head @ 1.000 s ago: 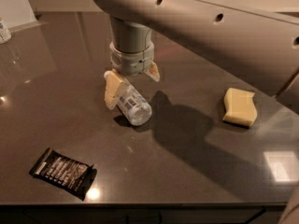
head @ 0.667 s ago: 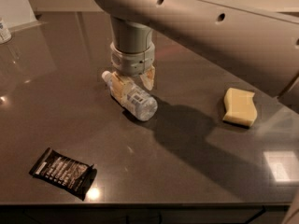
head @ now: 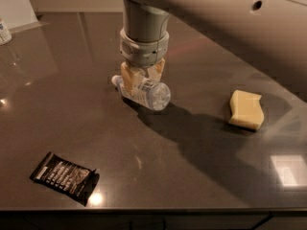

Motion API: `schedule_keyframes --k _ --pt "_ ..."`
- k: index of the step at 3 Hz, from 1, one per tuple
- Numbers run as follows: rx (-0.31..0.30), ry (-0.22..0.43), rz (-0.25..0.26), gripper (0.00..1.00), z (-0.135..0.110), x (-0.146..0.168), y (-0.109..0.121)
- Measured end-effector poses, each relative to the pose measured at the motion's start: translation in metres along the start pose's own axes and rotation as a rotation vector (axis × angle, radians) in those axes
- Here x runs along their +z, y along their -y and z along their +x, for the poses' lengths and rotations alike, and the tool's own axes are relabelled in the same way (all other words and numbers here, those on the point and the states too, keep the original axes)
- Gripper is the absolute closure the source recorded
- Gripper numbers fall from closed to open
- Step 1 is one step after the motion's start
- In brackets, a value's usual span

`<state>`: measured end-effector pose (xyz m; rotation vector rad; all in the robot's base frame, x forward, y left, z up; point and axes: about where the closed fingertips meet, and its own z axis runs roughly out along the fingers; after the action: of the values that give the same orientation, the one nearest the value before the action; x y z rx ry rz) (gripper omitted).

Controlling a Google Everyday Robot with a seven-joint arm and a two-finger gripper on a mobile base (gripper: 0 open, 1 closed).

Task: Place blue plastic bottle upright

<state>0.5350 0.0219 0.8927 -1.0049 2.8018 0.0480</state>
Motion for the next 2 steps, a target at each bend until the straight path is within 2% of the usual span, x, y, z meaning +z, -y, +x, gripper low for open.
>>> schedule_keyframes --k 1,2 --pt "-0.029 0.062 0.014 1.00 -0.003 -0.031 0.007" --pt "-0.058 0.129 0.021 1.00 -0.007 -0.061 0.013"
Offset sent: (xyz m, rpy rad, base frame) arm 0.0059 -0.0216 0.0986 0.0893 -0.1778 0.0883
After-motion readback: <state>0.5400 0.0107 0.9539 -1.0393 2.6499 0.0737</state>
